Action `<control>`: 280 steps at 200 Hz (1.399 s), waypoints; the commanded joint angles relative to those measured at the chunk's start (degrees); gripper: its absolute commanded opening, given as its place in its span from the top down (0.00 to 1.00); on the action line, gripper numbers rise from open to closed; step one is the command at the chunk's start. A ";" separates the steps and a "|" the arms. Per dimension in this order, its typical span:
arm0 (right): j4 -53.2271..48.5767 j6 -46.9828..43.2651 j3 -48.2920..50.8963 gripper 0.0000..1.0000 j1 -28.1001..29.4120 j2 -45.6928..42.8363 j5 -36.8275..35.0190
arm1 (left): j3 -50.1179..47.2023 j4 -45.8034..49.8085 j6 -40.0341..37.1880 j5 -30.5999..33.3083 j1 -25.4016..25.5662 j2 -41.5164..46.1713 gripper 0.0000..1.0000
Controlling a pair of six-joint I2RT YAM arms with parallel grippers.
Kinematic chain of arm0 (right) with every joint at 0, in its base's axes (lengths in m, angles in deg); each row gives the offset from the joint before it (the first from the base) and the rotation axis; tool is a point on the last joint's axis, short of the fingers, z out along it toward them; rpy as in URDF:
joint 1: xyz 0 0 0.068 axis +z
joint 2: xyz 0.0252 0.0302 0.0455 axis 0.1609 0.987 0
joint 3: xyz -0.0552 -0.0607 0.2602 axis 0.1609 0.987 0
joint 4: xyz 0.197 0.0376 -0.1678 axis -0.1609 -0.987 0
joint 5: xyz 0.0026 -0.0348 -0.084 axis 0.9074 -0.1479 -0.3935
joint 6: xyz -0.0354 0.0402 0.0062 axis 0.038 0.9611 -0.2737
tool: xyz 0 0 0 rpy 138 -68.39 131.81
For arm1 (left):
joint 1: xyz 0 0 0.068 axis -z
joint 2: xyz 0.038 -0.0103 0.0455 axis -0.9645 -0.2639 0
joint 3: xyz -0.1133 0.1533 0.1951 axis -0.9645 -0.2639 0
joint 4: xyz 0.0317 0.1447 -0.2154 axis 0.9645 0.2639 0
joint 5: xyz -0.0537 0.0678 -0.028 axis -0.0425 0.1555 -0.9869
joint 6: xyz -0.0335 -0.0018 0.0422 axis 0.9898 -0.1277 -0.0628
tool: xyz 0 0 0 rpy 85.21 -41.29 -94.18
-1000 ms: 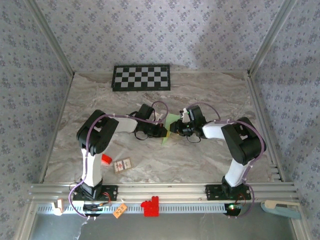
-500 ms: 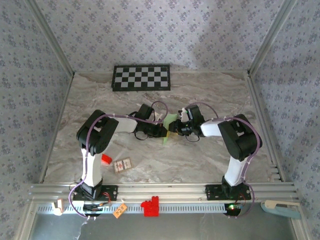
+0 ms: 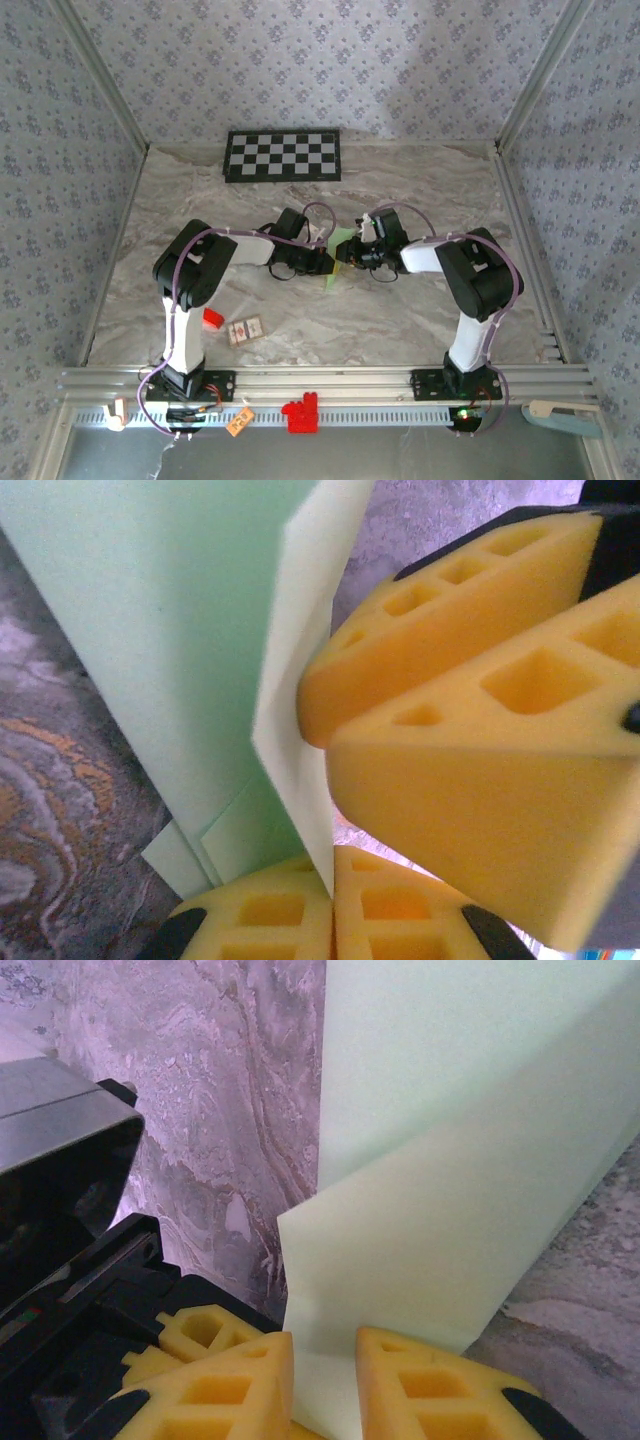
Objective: Fold a paper plane with a square sheet of paper (pick it up from the middle)
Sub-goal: Fold the wing for the fifth time at the center of the table.
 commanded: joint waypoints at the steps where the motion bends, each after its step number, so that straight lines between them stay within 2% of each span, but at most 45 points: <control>1: -3.30 -0.52 -2.18 0.76 0.44 1.91 -0.66 | -2.13 5.13 -1.86 6.26 -0.12 -3.25 0.90; 54: -7.77 -1.30 -4.05 0.76 1.06 3.38 -3.18 | -2.98 5.65 -0.85 6.27 -0.08 -0.31 0.86; 116: -8.18 -1.27 -3.88 0.76 1.41 2.43 -3.67 | -5.15 7.55 1.89 7.84 -0.07 4.86 0.79; 183: -8.35 -0.88 -3.89 0.76 1.88 2.08 -4.03 | -8.82 3.65 10.72 7.91 1.22 10.44 0.75; 222: -8.44 -0.69 -3.88 0.76 1.95 2.23 -4.20 | -9.33 2.17 14.63 10.54 2.68 13.12 0.67; 280: -8.35 -0.55 -3.97 0.76 2.19 2.34 -4.26 | -8.45 0.77 19.53 12.27 3.85 12.66 0.67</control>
